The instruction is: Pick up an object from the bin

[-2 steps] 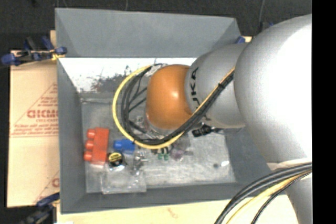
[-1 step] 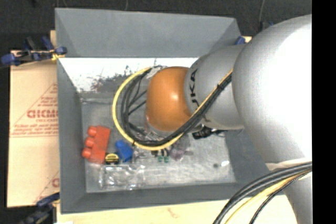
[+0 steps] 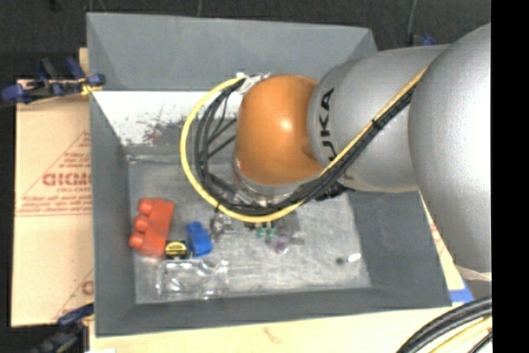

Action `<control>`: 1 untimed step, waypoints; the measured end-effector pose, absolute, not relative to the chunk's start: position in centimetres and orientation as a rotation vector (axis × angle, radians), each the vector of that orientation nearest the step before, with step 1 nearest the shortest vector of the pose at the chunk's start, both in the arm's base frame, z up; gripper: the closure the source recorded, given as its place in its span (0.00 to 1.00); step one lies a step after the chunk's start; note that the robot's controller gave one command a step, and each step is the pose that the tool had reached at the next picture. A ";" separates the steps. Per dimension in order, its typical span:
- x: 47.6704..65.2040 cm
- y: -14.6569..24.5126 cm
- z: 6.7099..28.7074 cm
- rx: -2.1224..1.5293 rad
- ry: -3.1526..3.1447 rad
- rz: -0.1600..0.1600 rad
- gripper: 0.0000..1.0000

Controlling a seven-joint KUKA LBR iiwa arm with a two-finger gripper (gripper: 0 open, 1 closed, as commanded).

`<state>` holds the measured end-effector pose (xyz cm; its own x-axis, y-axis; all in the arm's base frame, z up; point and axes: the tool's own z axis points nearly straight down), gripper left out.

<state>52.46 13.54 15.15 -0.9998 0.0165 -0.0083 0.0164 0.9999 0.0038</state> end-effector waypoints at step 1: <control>52.3 13.5 14.7 0.030 3.139 0.003 0.00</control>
Offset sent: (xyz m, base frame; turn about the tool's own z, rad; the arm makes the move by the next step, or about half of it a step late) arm 0.0000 0.0000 0.0000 0.0000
